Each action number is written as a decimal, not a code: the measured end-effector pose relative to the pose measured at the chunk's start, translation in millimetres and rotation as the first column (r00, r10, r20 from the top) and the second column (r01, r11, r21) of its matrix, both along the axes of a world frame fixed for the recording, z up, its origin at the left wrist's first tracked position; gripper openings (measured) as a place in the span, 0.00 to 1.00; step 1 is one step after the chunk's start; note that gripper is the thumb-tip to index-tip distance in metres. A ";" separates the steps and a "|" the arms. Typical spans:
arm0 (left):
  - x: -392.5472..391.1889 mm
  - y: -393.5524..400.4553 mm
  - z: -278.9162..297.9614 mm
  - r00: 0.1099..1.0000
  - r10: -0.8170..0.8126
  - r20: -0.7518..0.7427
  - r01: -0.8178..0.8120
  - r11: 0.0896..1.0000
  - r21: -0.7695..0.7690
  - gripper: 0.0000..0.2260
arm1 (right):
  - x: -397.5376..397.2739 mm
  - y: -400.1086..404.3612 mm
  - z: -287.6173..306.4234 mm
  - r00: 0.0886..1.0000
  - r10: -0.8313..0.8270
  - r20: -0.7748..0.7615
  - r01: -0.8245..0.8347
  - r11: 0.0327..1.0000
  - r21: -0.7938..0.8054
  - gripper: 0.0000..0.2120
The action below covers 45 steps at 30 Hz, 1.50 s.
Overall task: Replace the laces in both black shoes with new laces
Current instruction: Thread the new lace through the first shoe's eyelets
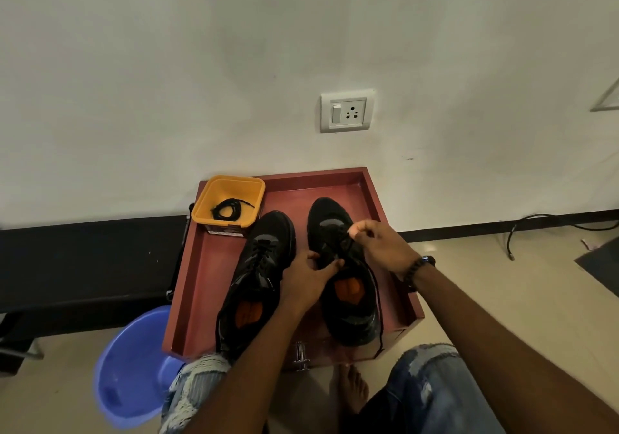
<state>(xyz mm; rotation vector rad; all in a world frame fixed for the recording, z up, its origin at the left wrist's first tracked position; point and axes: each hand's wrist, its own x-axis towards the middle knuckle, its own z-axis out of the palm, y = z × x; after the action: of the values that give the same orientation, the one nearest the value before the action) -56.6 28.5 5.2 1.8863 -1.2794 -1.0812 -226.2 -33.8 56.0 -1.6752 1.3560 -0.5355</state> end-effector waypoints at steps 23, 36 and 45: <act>-2.0 -8.0 6.4 0.989 -0.122 0.087 0.123 0.992 -0.011 0.19 | -11.0 -8.0 3.8 0.994 -0.104 0.025 0.104 0.995 0.005 0.09; -3.9 -5.8 2.4 0.992 -0.100 0.076 0.101 0.995 -0.006 0.16 | 33.8 -10.3 30.5 0.387 0.231 -0.893 -0.658 0.748 -0.092 0.13; -6.5 -8.7 5.7 0.994 -0.078 0.079 0.079 0.997 -0.004 0.13 | -2.5 -12.2 17.1 0.987 -0.048 0.154 0.070 0.988 -0.141 0.08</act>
<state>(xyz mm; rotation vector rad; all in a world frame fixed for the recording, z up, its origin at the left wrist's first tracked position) -63.1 19.7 10.9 1.9046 -1.4106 -1.0494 -228.7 -46.0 73.1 -1.6780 1.2858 -0.7963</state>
